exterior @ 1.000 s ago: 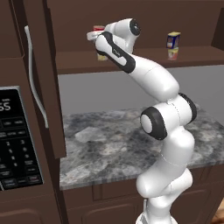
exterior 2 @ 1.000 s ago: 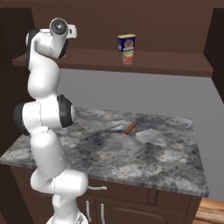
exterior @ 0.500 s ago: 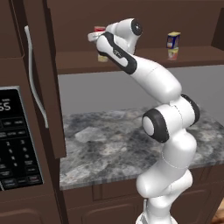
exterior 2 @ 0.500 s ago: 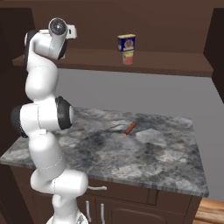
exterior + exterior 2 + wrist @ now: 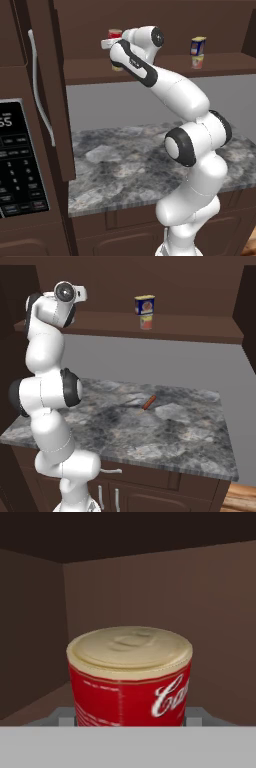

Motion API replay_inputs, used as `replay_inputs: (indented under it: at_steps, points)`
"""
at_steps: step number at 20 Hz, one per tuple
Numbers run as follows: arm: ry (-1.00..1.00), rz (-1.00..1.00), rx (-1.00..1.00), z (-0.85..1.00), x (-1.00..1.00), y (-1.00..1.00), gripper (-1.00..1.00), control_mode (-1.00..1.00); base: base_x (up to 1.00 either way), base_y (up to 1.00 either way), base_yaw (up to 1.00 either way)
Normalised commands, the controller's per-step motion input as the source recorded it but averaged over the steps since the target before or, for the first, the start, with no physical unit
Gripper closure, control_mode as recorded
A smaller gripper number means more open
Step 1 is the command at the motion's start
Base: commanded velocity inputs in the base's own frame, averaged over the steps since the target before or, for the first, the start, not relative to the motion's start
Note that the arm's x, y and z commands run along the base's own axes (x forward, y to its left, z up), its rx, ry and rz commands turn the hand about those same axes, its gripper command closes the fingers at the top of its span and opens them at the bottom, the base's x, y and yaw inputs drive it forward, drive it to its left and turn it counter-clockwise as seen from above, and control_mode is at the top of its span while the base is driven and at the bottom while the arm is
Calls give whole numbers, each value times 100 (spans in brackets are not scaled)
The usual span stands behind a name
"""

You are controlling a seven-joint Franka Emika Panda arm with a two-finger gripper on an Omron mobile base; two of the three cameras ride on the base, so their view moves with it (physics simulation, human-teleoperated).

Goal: Stack two cans on top of the other two cans in the cabinet.

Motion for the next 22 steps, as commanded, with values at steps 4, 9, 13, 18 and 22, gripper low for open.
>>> replay_inputs:
  at_steps: [4,9,13,18,22]
  points:
    - [-6,0,0,14,11,2,100,-100,0,0,0]
    - [1,0,-1,28,1,0,100,-100,0,0,0]
    - [10,0,-5,11,-3,0,100,-100,0,0,0]
    - [8,-1,-3,-5,-19,0,100,-100,0,0,0]
    - [0,0,0,-3,-7,0,100,-100,0,0,0]
